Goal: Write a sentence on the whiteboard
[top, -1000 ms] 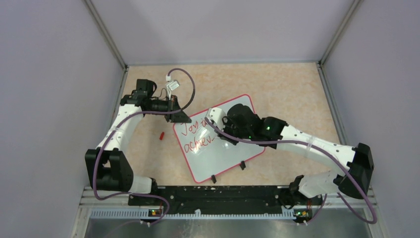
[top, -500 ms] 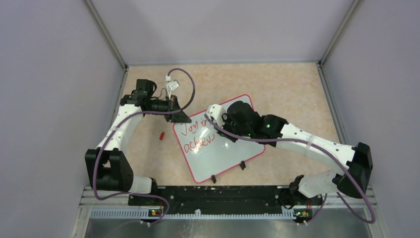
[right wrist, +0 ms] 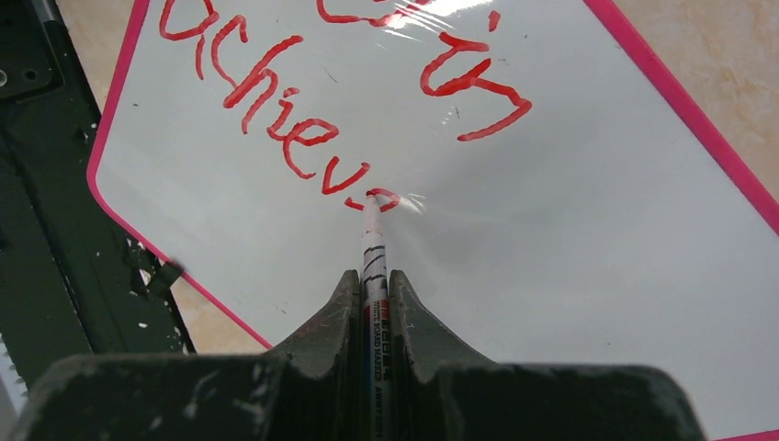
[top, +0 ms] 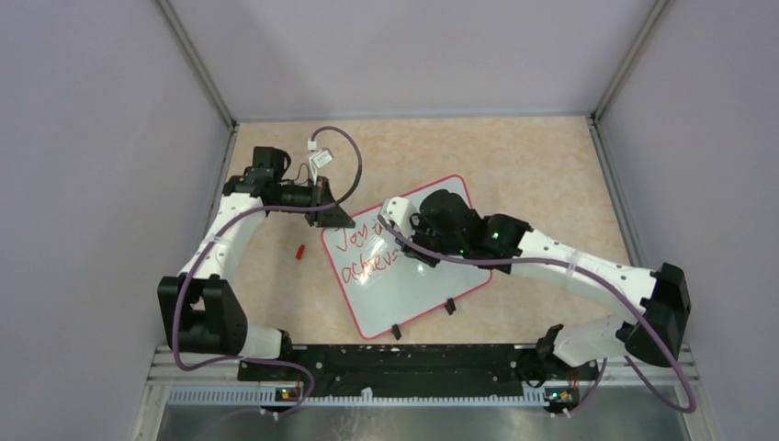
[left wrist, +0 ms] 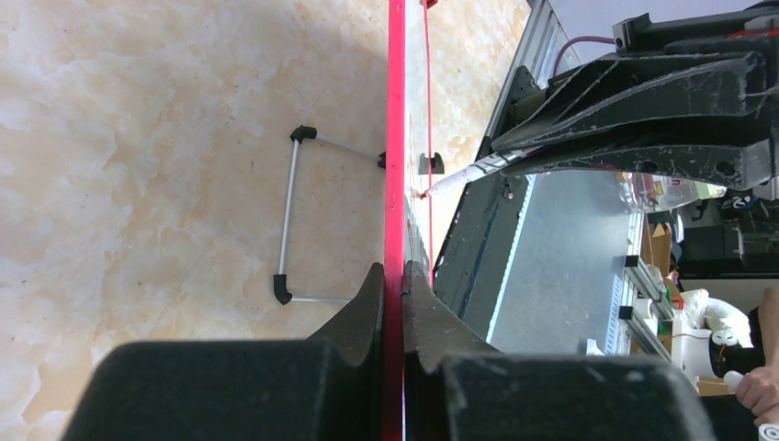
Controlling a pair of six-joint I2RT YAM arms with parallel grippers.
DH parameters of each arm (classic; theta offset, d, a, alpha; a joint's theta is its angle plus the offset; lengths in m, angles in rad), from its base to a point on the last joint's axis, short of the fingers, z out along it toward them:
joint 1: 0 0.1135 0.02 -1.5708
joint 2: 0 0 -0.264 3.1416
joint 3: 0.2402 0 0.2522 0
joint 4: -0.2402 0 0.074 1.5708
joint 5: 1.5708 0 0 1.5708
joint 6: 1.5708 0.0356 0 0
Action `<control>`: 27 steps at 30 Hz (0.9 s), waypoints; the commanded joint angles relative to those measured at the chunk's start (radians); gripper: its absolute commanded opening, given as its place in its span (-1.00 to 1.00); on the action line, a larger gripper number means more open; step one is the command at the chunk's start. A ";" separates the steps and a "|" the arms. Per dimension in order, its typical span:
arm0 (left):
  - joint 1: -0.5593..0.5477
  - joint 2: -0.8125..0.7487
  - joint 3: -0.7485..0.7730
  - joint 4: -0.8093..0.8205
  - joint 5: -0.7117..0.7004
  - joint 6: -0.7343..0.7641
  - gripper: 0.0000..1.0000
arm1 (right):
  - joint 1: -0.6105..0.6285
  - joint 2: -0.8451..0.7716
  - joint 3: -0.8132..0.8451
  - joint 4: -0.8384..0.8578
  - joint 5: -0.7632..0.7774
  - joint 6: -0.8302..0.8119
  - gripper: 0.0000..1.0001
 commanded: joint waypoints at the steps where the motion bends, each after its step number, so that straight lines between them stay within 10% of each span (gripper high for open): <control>1: 0.004 -0.009 -0.011 0.007 -0.101 0.029 -1.00 | 0.009 -0.006 -0.035 0.015 -0.005 0.012 -1.00; 27: 0.004 -0.004 -0.006 0.006 -0.097 0.029 -1.00 | -0.043 -0.067 0.013 -0.040 -0.006 0.023 -1.00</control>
